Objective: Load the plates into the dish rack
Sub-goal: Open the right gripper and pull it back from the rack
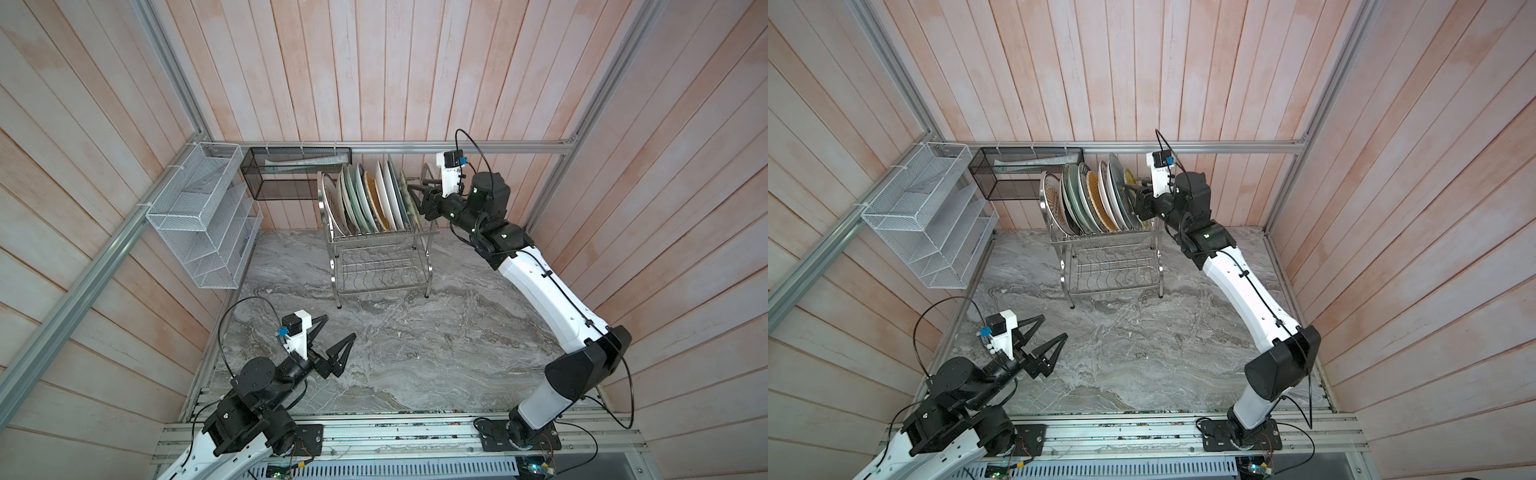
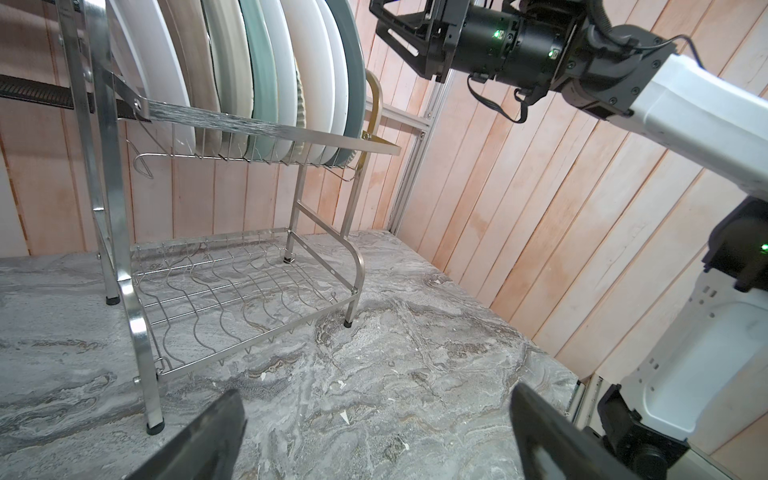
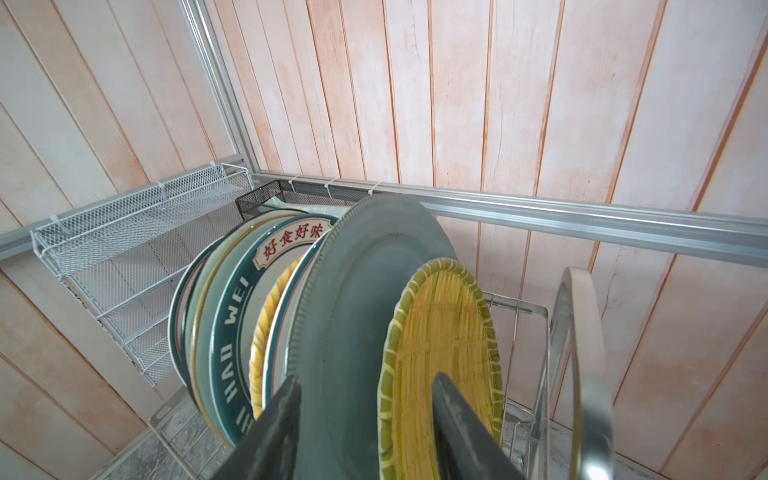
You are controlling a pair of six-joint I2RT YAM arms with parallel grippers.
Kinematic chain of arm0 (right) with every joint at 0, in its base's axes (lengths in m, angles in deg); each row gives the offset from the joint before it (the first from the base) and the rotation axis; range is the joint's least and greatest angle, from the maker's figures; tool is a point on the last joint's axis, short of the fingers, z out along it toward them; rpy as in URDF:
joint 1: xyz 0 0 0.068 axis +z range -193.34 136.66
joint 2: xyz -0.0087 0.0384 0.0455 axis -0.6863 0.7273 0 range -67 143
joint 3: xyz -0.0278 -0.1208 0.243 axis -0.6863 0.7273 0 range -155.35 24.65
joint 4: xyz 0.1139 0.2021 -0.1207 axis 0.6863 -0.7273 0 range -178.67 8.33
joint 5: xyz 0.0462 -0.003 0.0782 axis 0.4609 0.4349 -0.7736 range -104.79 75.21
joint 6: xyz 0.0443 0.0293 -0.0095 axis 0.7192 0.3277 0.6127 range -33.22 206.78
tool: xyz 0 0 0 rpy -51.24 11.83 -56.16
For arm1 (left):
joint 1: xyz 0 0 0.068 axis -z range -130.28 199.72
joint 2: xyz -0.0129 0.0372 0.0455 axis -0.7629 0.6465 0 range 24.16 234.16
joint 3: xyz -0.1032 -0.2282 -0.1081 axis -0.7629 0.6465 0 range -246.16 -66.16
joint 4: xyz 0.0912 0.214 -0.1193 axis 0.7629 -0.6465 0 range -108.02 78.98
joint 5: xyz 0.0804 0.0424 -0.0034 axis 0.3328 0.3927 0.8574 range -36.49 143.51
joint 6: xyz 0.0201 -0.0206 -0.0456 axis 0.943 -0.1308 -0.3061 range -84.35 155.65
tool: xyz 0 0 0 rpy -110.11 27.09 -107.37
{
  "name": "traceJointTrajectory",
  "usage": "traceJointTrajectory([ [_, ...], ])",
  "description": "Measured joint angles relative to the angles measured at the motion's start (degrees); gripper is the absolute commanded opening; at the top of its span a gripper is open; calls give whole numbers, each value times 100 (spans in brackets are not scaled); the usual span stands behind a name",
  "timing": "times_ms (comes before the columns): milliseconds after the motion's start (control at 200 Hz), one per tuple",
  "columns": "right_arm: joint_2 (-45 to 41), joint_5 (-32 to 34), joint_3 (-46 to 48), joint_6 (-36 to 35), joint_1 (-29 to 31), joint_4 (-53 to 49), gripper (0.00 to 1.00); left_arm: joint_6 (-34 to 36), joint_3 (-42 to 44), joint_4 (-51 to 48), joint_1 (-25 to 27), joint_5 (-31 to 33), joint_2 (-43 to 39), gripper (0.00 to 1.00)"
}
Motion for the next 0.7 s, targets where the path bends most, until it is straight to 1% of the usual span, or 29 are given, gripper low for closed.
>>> traceJointTrajectory([
  [75, -343, -13, 190, -55, 2, 52, 58, 0, 0, -7, 0, 0, -44, 100],
  [140, -802, -26, 546, -83, 2, 120, 60, 0, 0, -7, 0, -2, -68, 100],
  [245, -1690, -63, 1268, -122, -57, 295, 64, -4, 0, 22, 0, -17, -79, 100],
  [320, -2319, -66, 1805, -131, -149, 424, 65, -37, 2, 81, 0, -42, -79, 100],
  [370, -2686, -50, 2157, -144, -205, 516, 69, -92, 20, 168, 0, -68, -79, 100],
  [430, -3150, 0, 2645, -149, -271, 595, 79, -173, 83, 321, 0, -125, -79, 100],
  [470, -3423, 35, 2973, -181, -299, 651, 96, -234, 149, 424, 0, -155, -79, 100],
  [480, -3504, 42, 3064, -138, -306, 654, 97, -264, 166, 448, 0, -155, -79, 100],
  [610, -4360, 236, 4227, -195, -361, 815, 98, -531, 271, 649, 0, -96, 7, 100],
  [700, -4857, 474, 4972, -188, -363, 883, 98, -765, 271, 844, 0, 138, 173, 100],
])
